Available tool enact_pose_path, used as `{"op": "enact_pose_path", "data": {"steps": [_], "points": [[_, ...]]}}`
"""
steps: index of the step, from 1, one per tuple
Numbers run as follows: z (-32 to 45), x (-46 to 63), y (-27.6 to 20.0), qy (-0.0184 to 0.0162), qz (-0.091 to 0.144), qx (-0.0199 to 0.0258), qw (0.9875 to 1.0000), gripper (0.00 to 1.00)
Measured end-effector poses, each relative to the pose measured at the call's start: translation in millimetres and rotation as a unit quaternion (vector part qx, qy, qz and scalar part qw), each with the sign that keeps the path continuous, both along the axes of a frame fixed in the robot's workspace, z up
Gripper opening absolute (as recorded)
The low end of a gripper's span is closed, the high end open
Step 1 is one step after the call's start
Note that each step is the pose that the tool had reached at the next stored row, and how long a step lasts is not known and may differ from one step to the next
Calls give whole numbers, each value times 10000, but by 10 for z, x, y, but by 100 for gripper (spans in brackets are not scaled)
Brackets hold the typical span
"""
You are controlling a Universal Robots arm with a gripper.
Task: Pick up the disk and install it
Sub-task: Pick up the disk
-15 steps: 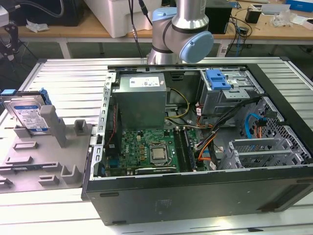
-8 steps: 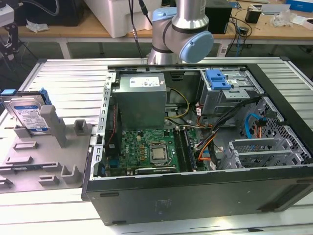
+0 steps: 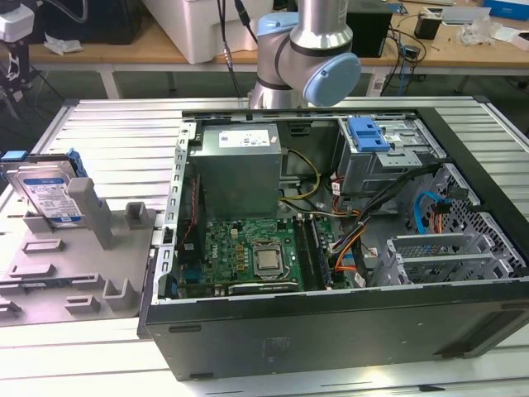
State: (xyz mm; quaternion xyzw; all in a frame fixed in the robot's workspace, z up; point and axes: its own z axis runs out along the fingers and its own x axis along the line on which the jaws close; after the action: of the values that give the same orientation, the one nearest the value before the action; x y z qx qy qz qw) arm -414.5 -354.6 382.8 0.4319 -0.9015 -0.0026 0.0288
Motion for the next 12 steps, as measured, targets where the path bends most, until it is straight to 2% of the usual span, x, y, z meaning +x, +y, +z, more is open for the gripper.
{"op": "enact_pose_path", "data": {"steps": [2,4,12], "points": [[-3,0,0,-1,215,0,9998,50],[-5,0,-1,-2,456,0,9990,50],[-5,-1,0,-3,499,-1,9988,50]]}}
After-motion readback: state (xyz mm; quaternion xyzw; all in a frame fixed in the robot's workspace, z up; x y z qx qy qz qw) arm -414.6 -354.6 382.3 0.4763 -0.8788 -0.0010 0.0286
